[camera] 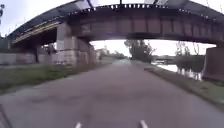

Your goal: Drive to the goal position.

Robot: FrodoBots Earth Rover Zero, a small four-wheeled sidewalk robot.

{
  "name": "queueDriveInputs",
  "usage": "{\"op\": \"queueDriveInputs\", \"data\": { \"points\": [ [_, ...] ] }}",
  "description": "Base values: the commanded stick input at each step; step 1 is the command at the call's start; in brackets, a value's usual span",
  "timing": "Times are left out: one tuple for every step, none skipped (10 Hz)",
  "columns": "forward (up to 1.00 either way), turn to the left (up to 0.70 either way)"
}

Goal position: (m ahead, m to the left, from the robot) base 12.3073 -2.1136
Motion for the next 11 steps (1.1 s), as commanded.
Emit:
{"op": "queueDriveInputs", "data": {
  "points": [
    [1.00, 0.00],
    [1.00, 0.00],
    [1.00, 0.00],
    [1.00, 0.00],
    [1.00, 0.00],
    [1.00, 0.00],
    [1.00, 0.00],
    [1.00, 0.00],
    [1.00, 0.00],
    [1.00, 0.00],
    [1.00, 0.00]
  ]
}}
